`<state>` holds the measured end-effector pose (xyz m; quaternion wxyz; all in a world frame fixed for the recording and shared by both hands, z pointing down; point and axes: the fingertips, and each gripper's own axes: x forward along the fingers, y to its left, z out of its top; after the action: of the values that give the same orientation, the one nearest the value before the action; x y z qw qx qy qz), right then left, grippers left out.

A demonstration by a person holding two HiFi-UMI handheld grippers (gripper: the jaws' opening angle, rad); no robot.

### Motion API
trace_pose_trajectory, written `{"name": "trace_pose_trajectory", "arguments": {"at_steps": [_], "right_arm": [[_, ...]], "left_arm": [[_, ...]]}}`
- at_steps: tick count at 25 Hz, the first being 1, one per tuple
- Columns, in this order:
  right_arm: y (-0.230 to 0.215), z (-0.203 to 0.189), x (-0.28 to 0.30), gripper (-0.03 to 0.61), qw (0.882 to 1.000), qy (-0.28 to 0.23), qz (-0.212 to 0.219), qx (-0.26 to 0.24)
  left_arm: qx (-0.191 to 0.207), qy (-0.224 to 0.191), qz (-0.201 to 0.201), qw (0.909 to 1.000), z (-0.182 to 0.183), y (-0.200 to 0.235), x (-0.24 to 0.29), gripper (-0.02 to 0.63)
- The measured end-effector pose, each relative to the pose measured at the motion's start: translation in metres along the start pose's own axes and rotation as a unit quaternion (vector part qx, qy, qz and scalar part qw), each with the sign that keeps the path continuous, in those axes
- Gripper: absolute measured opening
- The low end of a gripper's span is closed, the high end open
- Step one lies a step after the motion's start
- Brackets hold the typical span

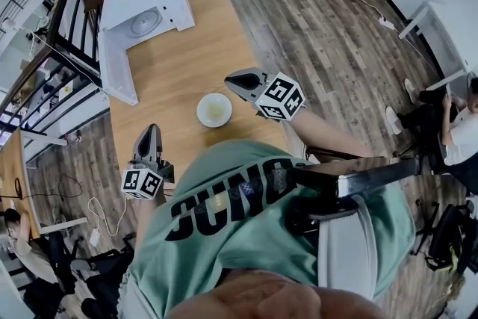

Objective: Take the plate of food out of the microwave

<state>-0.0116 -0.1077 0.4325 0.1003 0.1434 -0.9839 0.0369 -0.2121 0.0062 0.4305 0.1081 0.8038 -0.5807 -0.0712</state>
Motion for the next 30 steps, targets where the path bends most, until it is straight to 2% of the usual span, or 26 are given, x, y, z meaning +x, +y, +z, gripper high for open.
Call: {"name": "trace_pose_trajectory", "arguments": {"at_steps": [5,9,14,20,24,30], "right_arm": [[0.016,0.006,0.005,0.008,1.000,0.002,-0.016,0.010],[0.047,0.002,0.008,0.008,0.999,0.011,-0.028,0.023],[0.078,0.003,0.003,0.008,0.998,0.001,-0.033,0.062],[0.072,-0.004,-0.073,0.008,0.998,-0.006,-0.027,0.054],[0.056,-0.019,-0.135,0.006,0.999,-0.004,-0.015,0.047],[0.044,-0.052,-0.208,0.006,0.999,0.007,0.014,0.048]], "left_arm": [[-0.007,0.007,-0.020,0.9998,-0.001,0.007,-0.014,0.004],[-0.017,0.017,-0.044,0.9988,-0.013,0.017,-0.039,0.004],[-0.018,0.036,-0.069,0.9968,-0.024,0.016,-0.057,0.003],[0.006,0.017,-0.064,0.9978,-0.023,-0.053,-0.047,0.005],[-0.020,-0.003,-0.048,0.9986,-0.036,-0.119,-0.032,0.003],[-0.023,-0.013,-0.034,0.9991,-0.056,-0.206,-0.014,0.004]]}}
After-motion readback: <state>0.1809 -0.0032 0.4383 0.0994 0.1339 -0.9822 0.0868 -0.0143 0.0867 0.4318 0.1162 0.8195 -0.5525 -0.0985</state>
